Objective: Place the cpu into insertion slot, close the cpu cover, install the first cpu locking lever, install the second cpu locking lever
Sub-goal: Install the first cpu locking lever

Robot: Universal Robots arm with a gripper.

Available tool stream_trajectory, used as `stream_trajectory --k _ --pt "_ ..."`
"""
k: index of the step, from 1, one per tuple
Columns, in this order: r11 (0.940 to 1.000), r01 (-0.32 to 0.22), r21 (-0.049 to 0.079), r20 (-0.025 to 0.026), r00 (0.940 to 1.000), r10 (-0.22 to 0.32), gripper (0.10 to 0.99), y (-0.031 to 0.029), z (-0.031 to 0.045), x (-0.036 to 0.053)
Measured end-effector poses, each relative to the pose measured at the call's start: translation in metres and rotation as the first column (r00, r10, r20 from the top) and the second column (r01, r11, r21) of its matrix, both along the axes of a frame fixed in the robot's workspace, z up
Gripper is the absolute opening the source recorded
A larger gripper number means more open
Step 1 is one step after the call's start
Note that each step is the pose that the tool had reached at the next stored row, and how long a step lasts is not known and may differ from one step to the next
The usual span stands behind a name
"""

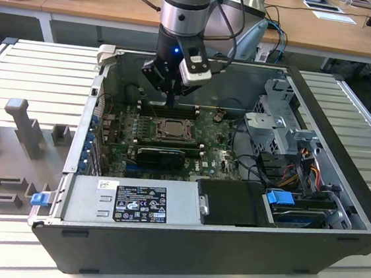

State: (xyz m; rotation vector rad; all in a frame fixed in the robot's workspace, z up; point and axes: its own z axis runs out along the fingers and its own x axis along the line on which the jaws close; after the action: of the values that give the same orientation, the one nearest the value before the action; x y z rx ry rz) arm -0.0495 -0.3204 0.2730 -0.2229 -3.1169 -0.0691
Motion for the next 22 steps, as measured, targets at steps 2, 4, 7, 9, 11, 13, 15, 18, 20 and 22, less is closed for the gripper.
stream_trajectory --k 2,4,7,9,11,13,15,18,20,22 --pt "0.9977 -0.068 0.0 0.0 0.9977 0.068 0.106 0.0 -0.0013 0.0" --pt "0.9949 -0.101 0.0 0.0003 0.9949 0.101 0.106 0.0 -0.0018 0.0" --pt "0.9894 -0.145 -0.001 0.004 0.9894 0.145 0.106 0.0 -0.0026 0.0" --pt "0.988 -0.155 -0.002 0.013 0.9879 0.155 0.106 -0.0001 -0.0039 -0.0018" --pt "0.9879 -0.155 -0.002 0.0165 0.9878 0.155 0.106 0.0 -0.0046 -0.0105" --pt "0.9879 -0.155 -0.001 0.0171 0.9878 0.155 0.106 0.0 -0.0051 -0.0225" --pt "0.9882 -0.153 -0.001 0.0173 0.988 0.153 0.106 0.0006 -0.0055 -0.0304" --pt "0.9908 -0.136 -0.001 0.0171 0.9906 0.136 0.106 0.0008 -0.0061 -0.0335" --pt "0.9912 -0.132 -0.002 0.0169 0.991 0.132 0.106 0.0009 -0.0067 -0.0405" --pt "0.9912 -0.133 -0.001 0.0172 0.991 0.133 0.106 0.001 -0.0078 -0.0505"
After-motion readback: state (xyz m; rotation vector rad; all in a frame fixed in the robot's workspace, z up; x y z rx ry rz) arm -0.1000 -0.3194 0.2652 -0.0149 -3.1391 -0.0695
